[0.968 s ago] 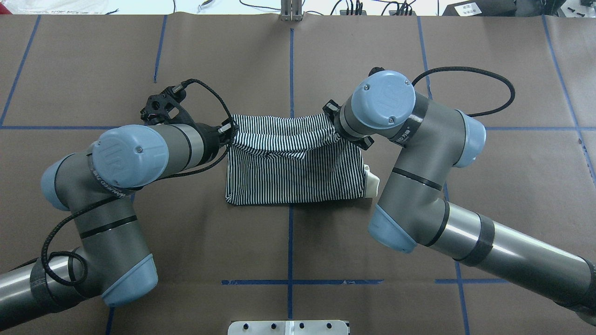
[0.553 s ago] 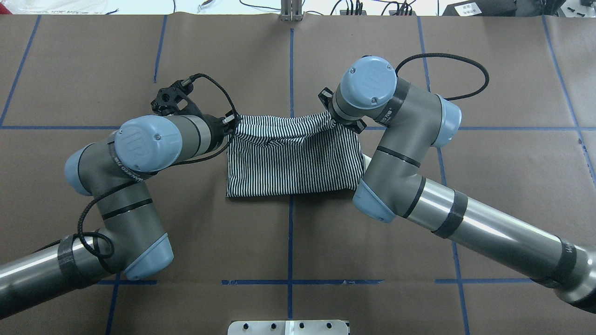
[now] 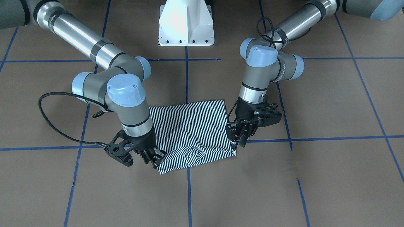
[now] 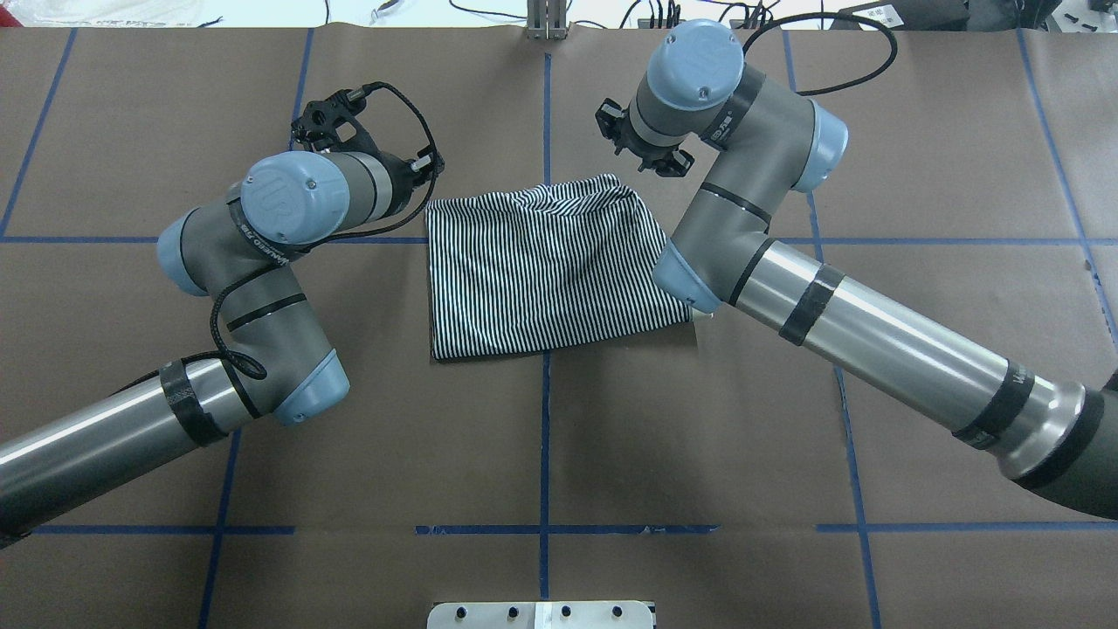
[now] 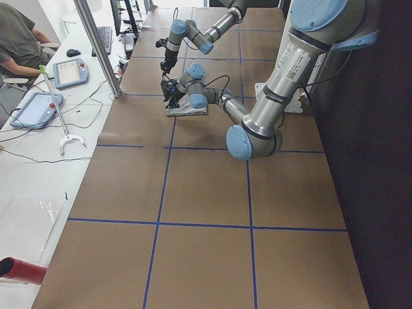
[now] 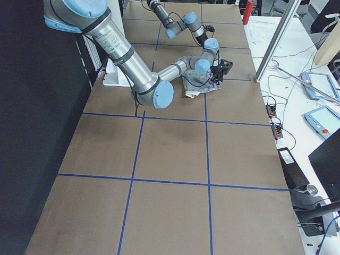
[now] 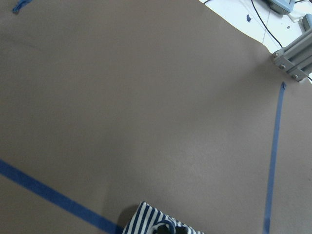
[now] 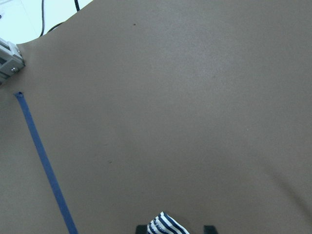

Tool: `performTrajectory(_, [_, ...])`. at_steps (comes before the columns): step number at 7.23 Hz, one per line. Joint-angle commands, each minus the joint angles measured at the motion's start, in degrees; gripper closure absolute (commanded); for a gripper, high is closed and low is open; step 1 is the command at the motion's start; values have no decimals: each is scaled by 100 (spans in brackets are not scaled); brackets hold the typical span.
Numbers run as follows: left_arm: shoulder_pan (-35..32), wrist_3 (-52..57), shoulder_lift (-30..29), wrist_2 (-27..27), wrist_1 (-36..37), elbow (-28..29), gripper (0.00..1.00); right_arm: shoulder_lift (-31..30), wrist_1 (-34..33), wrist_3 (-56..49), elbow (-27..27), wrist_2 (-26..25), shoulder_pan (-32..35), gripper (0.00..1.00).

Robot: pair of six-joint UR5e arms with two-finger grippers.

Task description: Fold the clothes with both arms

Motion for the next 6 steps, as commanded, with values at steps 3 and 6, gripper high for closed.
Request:
performTrajectory(3, [-77, 81, 869, -634, -46, -1231, 63, -1488, 2, -727, 1581, 633, 453, 0])
performTrajectory(6, [-819, 2604, 2197, -1948, -73, -2121, 65, -2973, 29, -3286, 2069, 1983, 1689, 0])
